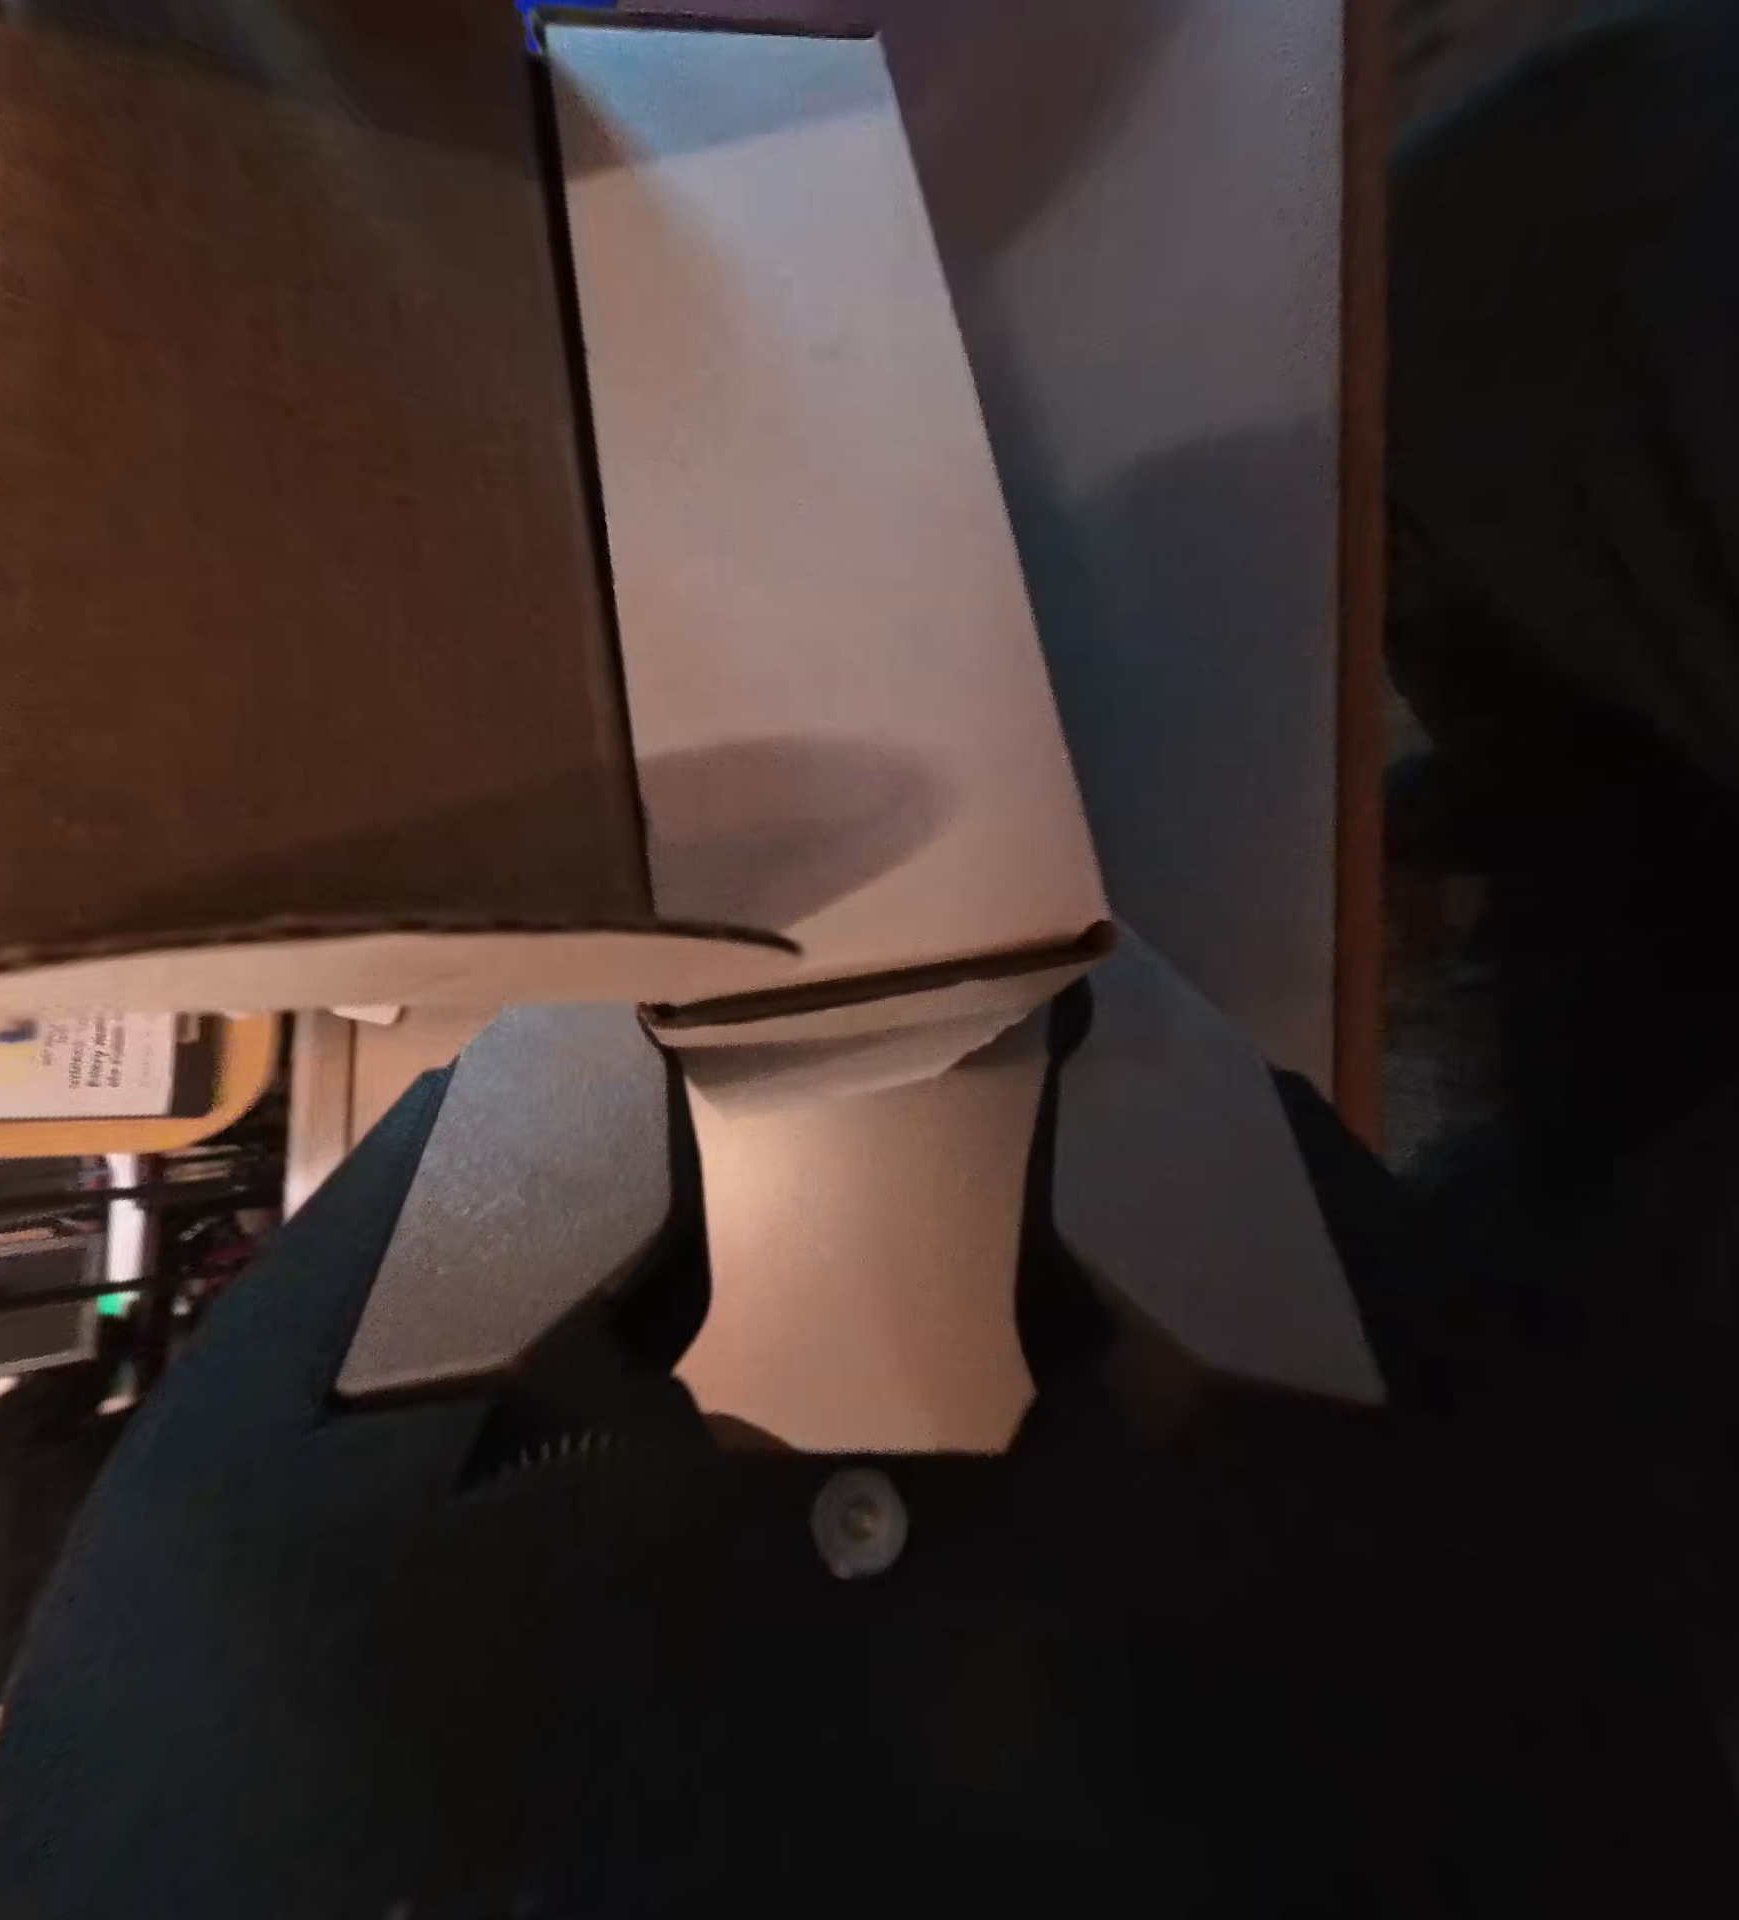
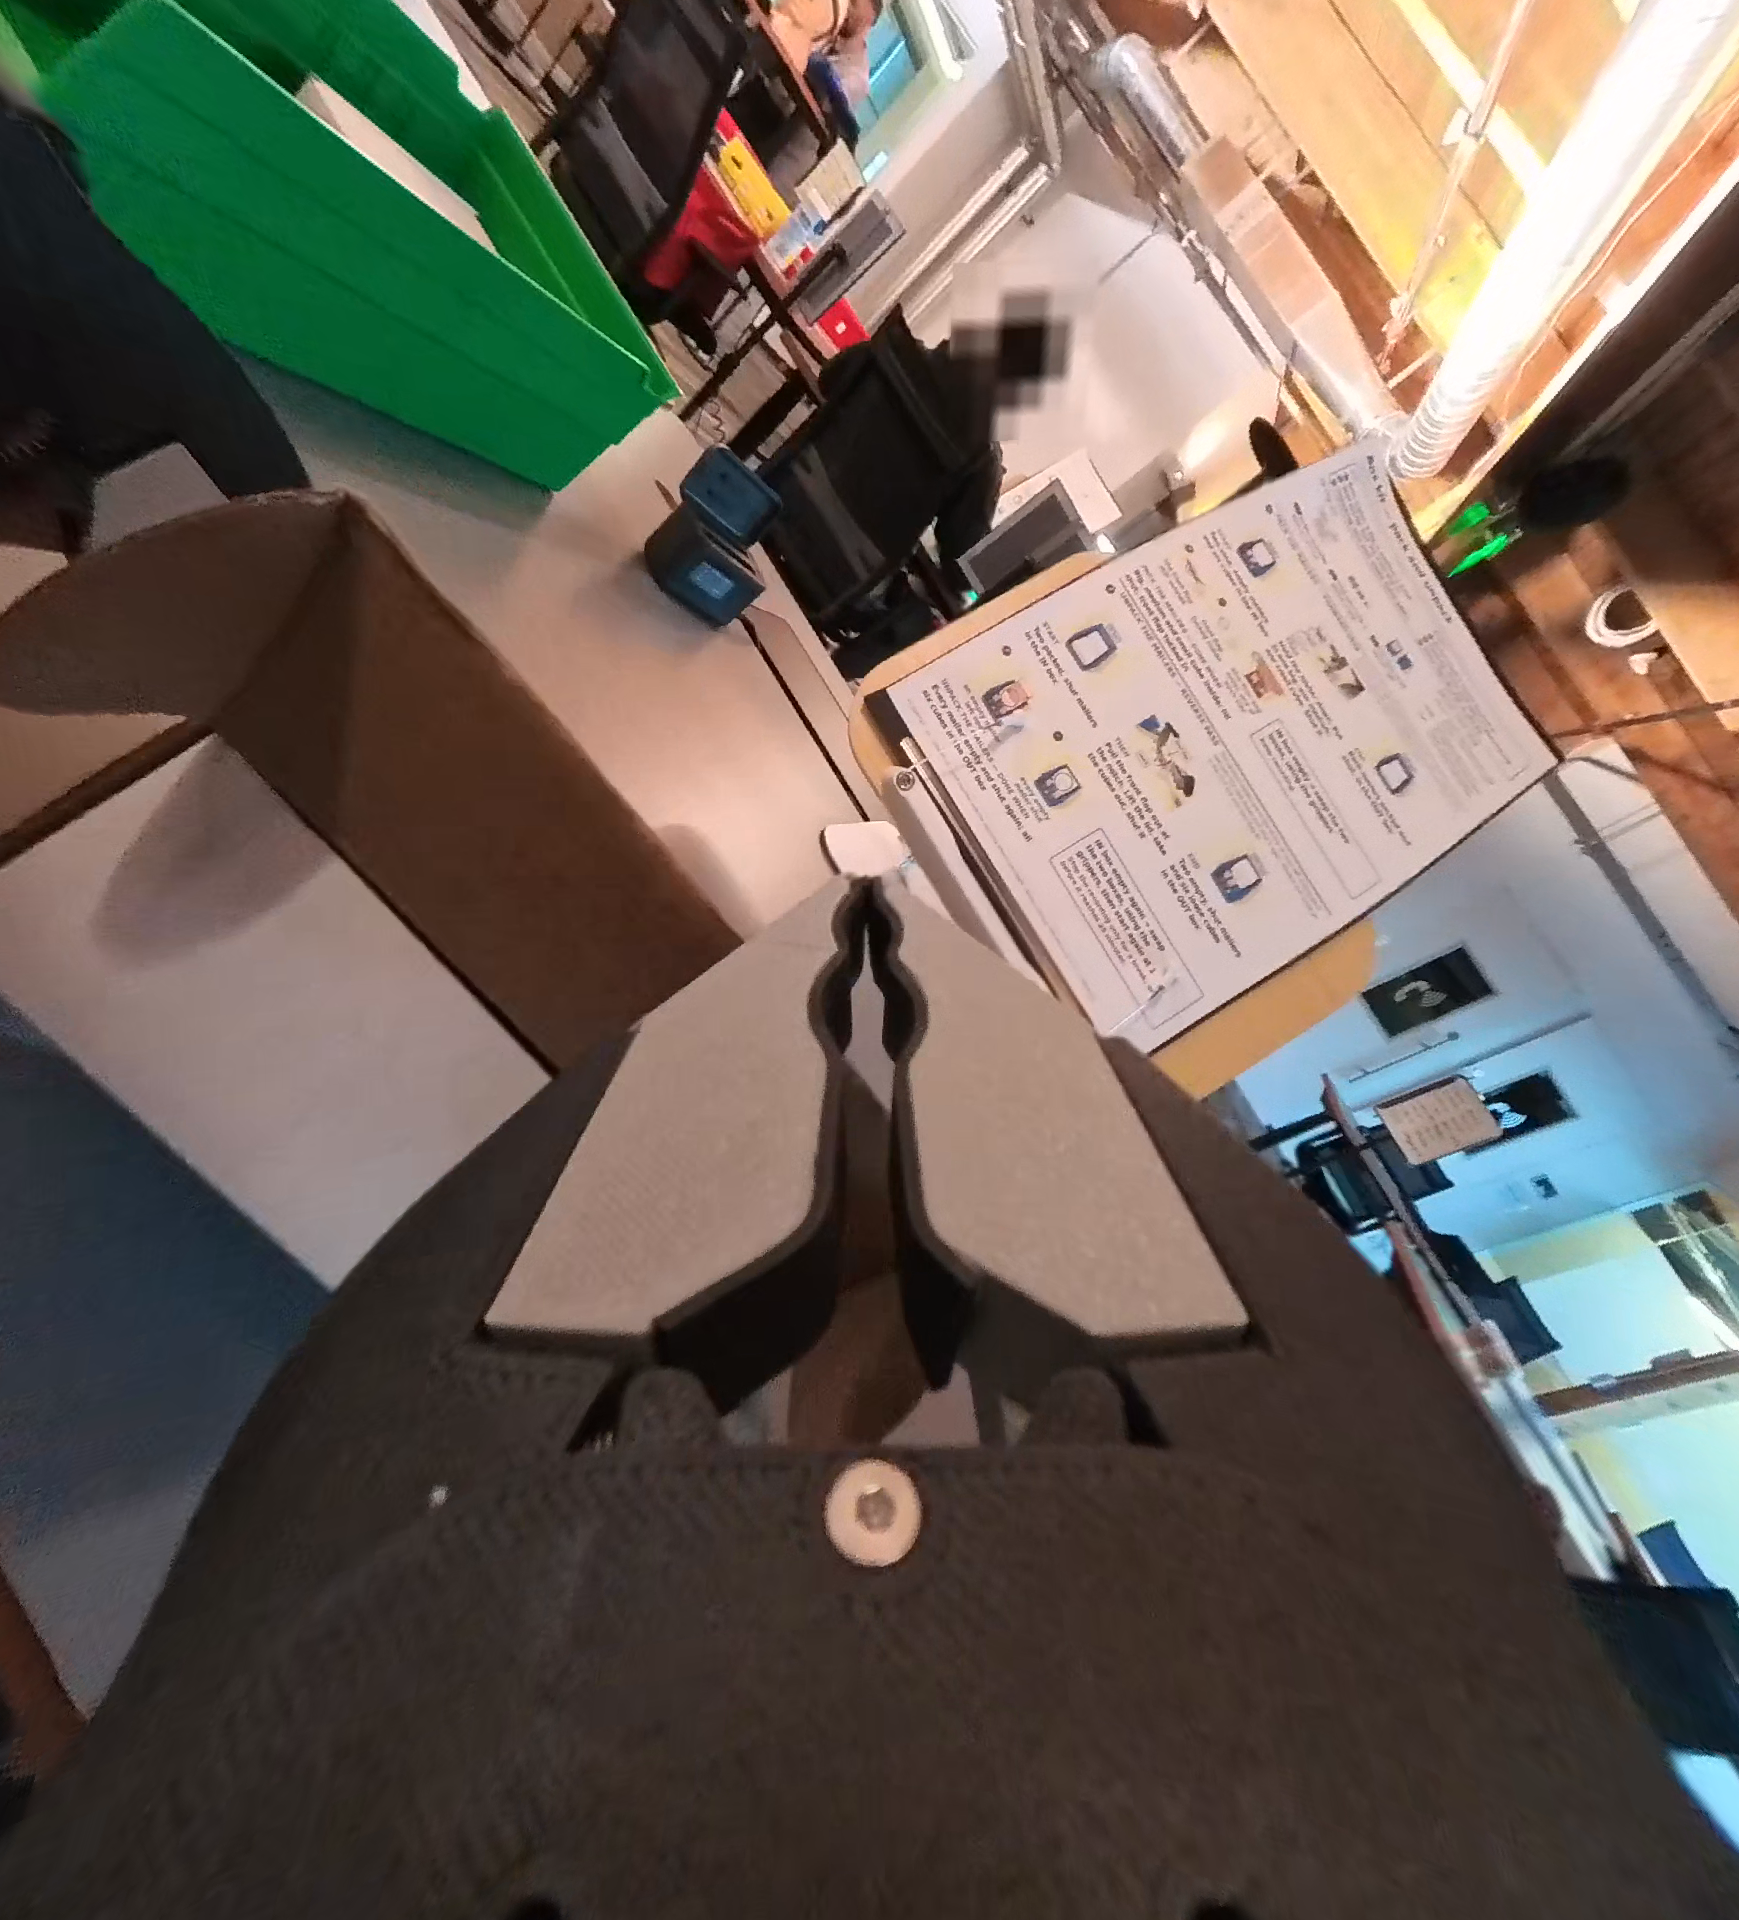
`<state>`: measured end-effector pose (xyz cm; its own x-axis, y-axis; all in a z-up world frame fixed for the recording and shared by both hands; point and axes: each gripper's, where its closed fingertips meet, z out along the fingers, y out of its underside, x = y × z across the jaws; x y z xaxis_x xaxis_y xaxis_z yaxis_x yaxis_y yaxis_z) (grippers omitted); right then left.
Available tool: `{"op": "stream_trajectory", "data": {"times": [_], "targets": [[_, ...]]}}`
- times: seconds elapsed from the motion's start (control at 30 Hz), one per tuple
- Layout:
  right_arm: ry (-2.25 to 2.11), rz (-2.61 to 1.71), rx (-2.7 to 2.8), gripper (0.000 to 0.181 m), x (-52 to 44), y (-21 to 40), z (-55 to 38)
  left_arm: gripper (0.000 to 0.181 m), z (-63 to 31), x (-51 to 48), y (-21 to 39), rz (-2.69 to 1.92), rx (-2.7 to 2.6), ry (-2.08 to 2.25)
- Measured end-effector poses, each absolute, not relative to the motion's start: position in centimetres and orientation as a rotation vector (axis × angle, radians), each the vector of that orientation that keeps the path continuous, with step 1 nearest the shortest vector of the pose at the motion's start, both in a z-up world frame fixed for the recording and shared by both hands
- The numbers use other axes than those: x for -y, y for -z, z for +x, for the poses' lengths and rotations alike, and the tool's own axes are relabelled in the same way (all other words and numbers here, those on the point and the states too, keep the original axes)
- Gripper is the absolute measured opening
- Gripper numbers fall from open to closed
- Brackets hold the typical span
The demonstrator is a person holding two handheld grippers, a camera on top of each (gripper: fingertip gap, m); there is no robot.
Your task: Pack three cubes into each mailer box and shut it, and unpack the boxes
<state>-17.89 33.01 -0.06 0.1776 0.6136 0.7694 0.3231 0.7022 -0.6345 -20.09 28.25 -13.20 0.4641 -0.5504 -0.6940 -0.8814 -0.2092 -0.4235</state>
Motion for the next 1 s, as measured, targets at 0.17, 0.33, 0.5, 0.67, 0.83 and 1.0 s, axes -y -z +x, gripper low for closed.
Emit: {"op": "stream_trajectory", "data": {"times": [0.17, 0.33, 0.5, 0.67, 0.83, 1.0], "targets": [[-0.421, -0.933, 1.460, 0.000, -32.8, 0.5, -17.7, 0.070, -20.0, -28.5, 13.1, -1.876, -1.189, -0.451], [-0.454, -1.027, 1.468, 0.000, -33.9, 2.3, -18.5, 0.071, -19.8, -28.3, 13.4, -1.780, -1.310, -0.640], [-0.382, -1.006, 1.477, 0.000, -34.3, 2.7, -18.7, 0.071, -19.9, -28.4, 13.5, -1.755, -1.322, -0.658], [-0.496, -1.034, 1.434, 0.000, -33.7, 1.1, -17.8, 0.070, -19.5, -28.7, 13.2, -1.805, -1.211, -0.482], [-0.608, -1.113, 1.550, 0.005, -32.6, 1.3, -16.2, 0.071, -19.8, -29.0, 12.2, -1.866, -1.027, -0.203], [-0.749, -1.016, 1.793, 0.043, -28.9, 2.7, -14.5, 0.070, -20.2, -29.1, 11.9, -1.874, -0.961, -0.098]]}}
